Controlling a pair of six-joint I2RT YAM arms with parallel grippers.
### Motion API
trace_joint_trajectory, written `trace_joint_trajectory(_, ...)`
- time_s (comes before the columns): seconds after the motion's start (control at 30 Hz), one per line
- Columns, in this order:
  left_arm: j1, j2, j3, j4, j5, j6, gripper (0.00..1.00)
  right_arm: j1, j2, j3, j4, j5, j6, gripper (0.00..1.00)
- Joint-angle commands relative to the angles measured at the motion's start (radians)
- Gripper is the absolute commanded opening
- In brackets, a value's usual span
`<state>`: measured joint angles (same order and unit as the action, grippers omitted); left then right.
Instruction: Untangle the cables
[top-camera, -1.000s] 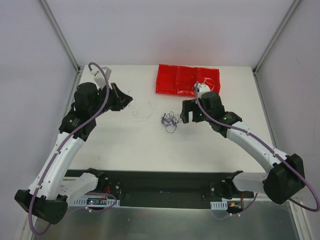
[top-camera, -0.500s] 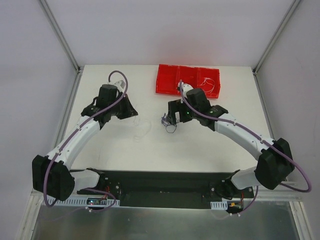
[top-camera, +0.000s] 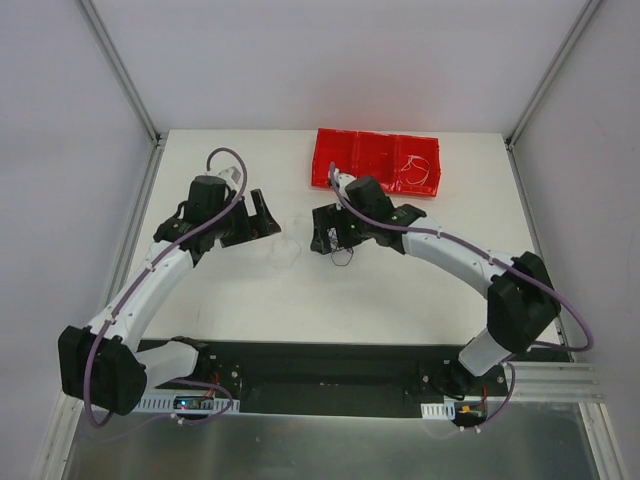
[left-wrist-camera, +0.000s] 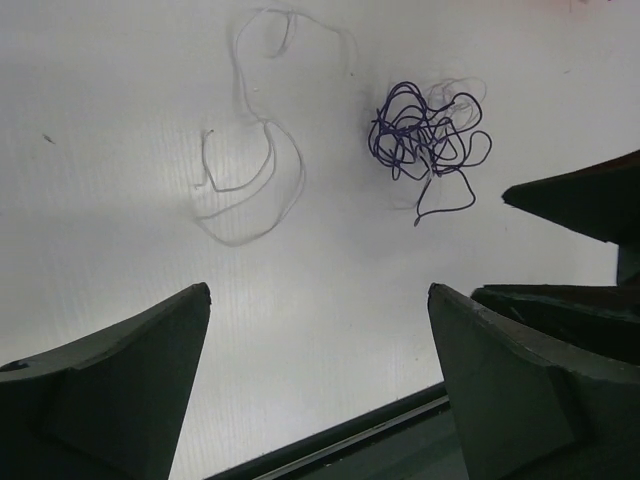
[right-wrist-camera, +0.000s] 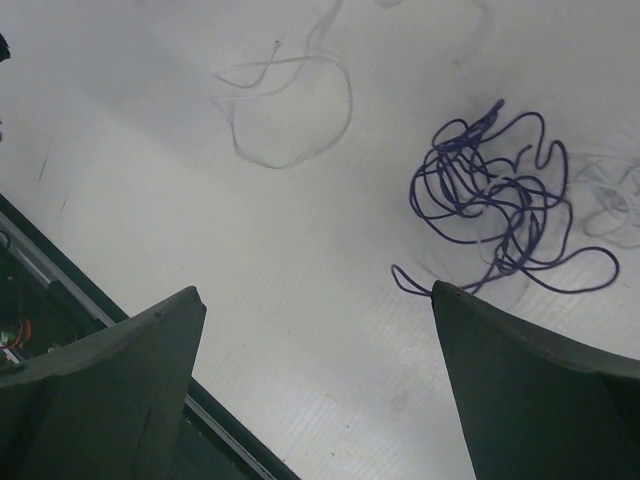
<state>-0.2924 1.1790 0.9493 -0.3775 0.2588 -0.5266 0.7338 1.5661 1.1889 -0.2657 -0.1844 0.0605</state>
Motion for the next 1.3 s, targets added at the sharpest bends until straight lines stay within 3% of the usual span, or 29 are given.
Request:
trace_joint_trajectory(0.0,0.021,-0.084,0.042,-0.070,-0.066,0.069,0.91,0.048,0.078,0.103,0.020,-0.046,0.006,1.00)
trace_joint_trajectory(0.33,0.029,-0.193,0.193,-0.110,-0.305,0.246,0.93,0.061,0.382,0.440,-0.038,0.057,-0.091,0.97)
trace_joint_trajectory(0.5,0.027,-0.205,0.198,-0.103,-0.409,0.313,0.93,0.067,0.535,0.604,-0.087,0.053,-0.106,0.96)
trace_joint_trajectory(0.73,0.025,-0.236,0.053,-0.020,-0.438,0.333,0.93,0.085,0.610,0.655,-0.092,-0.027,-0.266,0.99)
trace_joint_trajectory(0.8,0.025,-0.226,0.028,-0.006,-0.426,0.329,0.93,0.096,0.637,0.679,-0.112,-0.033,-0.313,0.95)
trace_joint_trajectory(0.9,0.025,-0.220,0.035,-0.005,-0.406,0.324,0.91,0.102,0.684,0.718,-0.144,-0.015,-0.353,0.94)
trace_joint_trajectory(1.07,0.025,-0.228,0.032,-0.006,-0.441,0.323,0.90,0.113,0.738,0.773,-0.176,0.020,-0.372,0.84)
trace_joint_trajectory(1.27,0.027,-0.236,0.028,-0.006,-0.452,0.323,0.90,0.150,0.776,0.782,-0.199,0.080,-0.399,0.82)
